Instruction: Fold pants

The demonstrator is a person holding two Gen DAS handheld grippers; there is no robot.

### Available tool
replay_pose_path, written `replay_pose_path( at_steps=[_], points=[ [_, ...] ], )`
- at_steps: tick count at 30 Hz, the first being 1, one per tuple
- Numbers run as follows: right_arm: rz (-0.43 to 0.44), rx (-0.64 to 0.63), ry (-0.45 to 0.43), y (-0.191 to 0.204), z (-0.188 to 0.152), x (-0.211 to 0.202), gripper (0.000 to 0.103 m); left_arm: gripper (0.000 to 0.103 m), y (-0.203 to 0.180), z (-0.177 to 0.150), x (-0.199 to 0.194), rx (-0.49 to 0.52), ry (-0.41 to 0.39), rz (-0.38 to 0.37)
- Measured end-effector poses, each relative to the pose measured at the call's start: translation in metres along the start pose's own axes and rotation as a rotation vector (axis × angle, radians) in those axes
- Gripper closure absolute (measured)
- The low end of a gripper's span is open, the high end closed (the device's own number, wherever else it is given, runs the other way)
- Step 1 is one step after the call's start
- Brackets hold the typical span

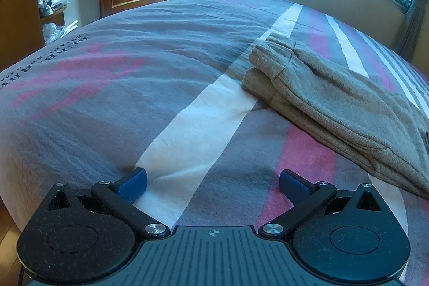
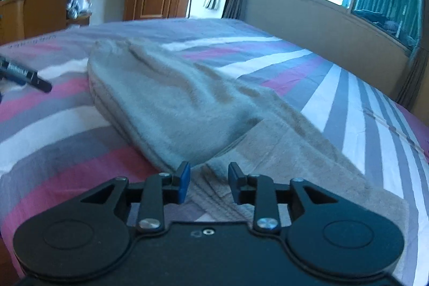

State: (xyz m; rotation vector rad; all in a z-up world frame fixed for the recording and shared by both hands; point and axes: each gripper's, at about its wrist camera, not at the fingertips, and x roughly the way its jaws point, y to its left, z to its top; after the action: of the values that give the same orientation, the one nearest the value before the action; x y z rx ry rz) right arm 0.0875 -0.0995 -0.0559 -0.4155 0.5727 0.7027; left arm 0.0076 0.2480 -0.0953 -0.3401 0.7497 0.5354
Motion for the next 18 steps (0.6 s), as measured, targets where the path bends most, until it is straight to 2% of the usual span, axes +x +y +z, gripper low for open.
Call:
replay_pose_path(
  at_steps=[4, 7, 10, 11, 15, 16, 18],
  points=[
    [-0.050, -0.101, 0.031, 0.013, -0.005, 0.011, 0.068, 0.000, 0.001, -0.001, 0.000, -0.002, -0.001, -0.002],
    [-0.078, -0.107, 0.038, 0.014, -0.005, 0.014, 0.068, 0.000, 0.001, -0.001, -0.001, -0.006, -0.002, -0.005],
    [-0.047, -0.177, 0.046, 0.022, -0.002, 0.007, 0.063, 0.000, 0.002, -0.001, 0.000, -0.008, -0.002, -0.007],
    [-0.045, -0.189, 0.059, 0.022, -0.003, 0.008, 0.066, 0.000, 0.001, -0.001, -0.001, -0.007, -0.001, -0.006],
    [-0.091, -0.201, 0.082, 0.016, -0.005, 0.013, 0.062, 0.000, 0.002, -0.001, -0.001, -0.009, -0.003, -0.012],
    [-0.108, -0.203, 0.082, 0.015, -0.005, 0.013, 0.064, 0.000, 0.003, -0.001, -0.001, -0.012, -0.003, -0.014],
    [-0.159, -0.173, 0.081, 0.007, -0.005, 0.012, 0.072, 0.000, 0.003, -0.001, -0.001, -0.013, -0.004, -0.015]
  ],
)
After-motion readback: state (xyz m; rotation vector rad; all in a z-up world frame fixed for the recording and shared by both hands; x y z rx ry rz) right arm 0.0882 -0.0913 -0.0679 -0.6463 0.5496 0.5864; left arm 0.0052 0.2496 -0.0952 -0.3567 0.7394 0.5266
